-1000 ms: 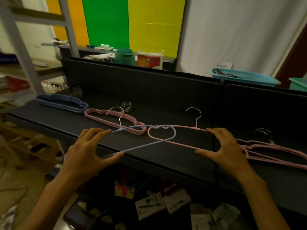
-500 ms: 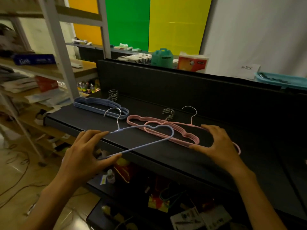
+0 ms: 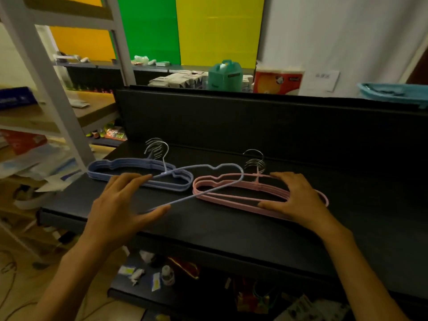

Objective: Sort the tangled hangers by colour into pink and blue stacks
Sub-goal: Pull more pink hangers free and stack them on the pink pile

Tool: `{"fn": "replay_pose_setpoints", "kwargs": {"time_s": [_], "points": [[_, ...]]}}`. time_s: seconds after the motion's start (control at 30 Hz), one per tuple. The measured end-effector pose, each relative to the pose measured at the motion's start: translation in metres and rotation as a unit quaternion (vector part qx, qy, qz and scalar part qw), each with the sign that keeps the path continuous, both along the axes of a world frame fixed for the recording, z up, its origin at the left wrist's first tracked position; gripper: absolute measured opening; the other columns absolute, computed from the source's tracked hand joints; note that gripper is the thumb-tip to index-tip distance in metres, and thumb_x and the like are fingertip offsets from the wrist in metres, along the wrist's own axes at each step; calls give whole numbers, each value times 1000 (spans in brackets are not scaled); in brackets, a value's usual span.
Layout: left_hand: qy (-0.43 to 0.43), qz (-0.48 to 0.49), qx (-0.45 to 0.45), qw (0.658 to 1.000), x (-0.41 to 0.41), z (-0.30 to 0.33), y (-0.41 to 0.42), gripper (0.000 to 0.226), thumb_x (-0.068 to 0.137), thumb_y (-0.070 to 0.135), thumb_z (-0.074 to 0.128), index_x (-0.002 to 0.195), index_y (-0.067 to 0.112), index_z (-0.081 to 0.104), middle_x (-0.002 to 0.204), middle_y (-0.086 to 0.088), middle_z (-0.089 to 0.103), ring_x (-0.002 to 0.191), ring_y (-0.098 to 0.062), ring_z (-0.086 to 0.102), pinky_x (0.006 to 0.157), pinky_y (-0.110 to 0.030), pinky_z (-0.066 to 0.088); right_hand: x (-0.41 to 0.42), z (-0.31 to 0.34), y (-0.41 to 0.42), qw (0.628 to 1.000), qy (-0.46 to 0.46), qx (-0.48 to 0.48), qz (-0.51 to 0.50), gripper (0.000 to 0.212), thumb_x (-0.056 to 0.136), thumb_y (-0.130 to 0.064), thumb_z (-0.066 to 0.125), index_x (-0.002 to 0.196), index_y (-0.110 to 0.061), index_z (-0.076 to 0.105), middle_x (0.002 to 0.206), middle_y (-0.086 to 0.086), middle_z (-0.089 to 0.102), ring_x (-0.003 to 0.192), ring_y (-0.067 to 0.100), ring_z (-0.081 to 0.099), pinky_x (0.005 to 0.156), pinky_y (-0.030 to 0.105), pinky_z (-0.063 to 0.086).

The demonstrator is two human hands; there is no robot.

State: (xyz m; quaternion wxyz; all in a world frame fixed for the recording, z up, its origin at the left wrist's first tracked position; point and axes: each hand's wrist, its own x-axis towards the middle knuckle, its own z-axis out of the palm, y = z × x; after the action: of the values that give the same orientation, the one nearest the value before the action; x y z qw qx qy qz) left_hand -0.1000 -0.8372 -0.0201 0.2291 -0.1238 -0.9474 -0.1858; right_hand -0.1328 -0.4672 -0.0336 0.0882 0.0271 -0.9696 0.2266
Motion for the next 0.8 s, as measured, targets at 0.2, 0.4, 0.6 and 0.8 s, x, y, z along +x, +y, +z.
{"fn": "replay_pose_setpoints", "kwargs": {"time_s": [0.2,0.4,0.6,0.8], "points": [[8,-57,9,998,-46,1,-2,83,63,77,49,128,26,49,125,-1,47,113,-19,45,81,-33,45,6,3,-9,999,-21,4,-30,89,63,-64,71,138,-34,35,140,-3,36,127,14,36,104,35,35],[5,-119,-2,993,-80,3,-8,83,64,77,48,129,26,49,121,2,46,106,-12,42,73,-25,42,13,1,-14,997,-39,-8,-62,91,59,-66,72,137,-34,38,138,-6,40,125,10,38,105,33,36],[-2,-148,3,989,-99,3,-7,86,64,80,52,129,24,50,121,-2,48,106,-16,46,75,-28,44,18,2,-18,996,-40,-19,-80,89,59,-63,74,135,-36,40,137,-7,41,124,8,38,104,30,36],[0,-154,11,988,-102,0,-5,86,63,76,54,129,21,51,122,-4,49,109,-19,46,79,-33,48,18,3,-19,995,-55,-12,-81,91,58,-61,77,136,-38,37,140,-9,37,129,10,34,105,30,32]]}}
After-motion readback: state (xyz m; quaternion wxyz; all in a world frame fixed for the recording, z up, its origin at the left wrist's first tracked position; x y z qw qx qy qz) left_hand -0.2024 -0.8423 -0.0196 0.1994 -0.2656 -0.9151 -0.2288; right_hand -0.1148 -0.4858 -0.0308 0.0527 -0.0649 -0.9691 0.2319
